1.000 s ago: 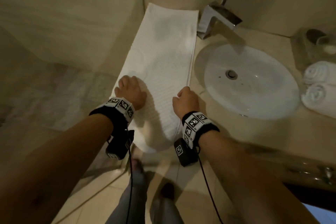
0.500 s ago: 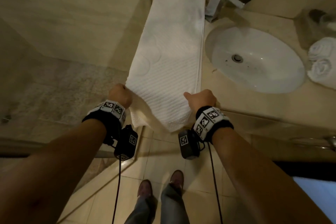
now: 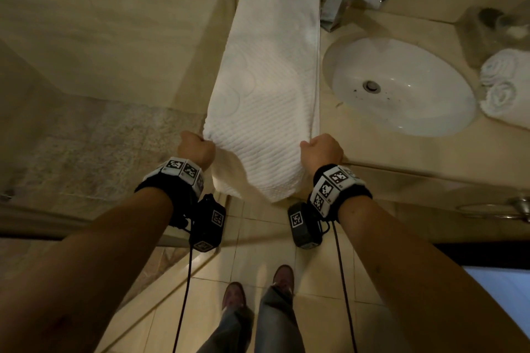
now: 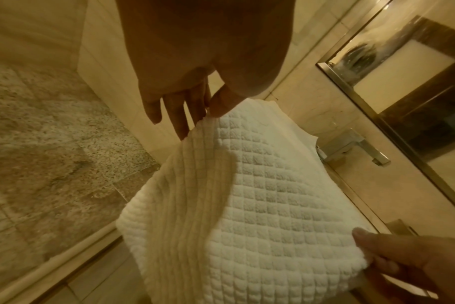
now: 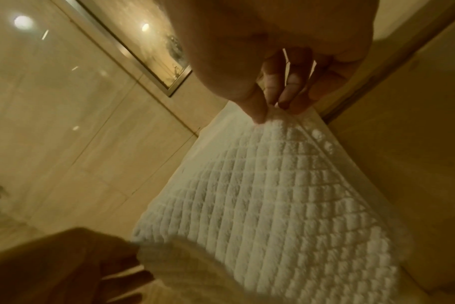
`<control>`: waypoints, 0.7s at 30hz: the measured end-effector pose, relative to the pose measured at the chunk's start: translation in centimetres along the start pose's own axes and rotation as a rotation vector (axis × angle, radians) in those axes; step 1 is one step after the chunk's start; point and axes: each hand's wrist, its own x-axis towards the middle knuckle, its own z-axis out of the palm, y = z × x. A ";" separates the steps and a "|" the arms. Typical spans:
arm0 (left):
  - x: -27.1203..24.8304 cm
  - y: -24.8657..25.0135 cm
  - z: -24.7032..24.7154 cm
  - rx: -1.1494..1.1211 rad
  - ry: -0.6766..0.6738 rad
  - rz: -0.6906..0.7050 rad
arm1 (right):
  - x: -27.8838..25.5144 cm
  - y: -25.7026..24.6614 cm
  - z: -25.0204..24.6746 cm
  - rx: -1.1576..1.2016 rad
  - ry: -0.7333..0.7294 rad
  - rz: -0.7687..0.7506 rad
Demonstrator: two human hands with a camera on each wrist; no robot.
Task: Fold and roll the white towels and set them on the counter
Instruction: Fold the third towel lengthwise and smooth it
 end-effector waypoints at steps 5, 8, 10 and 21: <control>0.4 0.3 0.0 0.027 -0.047 0.004 | -1.2 0.1 0.2 0.059 0.068 -0.033; 0.7 0.4 0.0 0.067 -0.090 0.006 | -1.3 -0.1 -0.7 0.070 0.057 -0.028; 0.6 0.5 -0.3 0.095 -0.118 0.012 | -1.2 -0.3 -1.0 0.083 0.026 -0.004; 1.3 0.9 -1.1 0.029 -0.088 0.064 | -0.3 -0.3 -1.1 0.040 0.057 0.030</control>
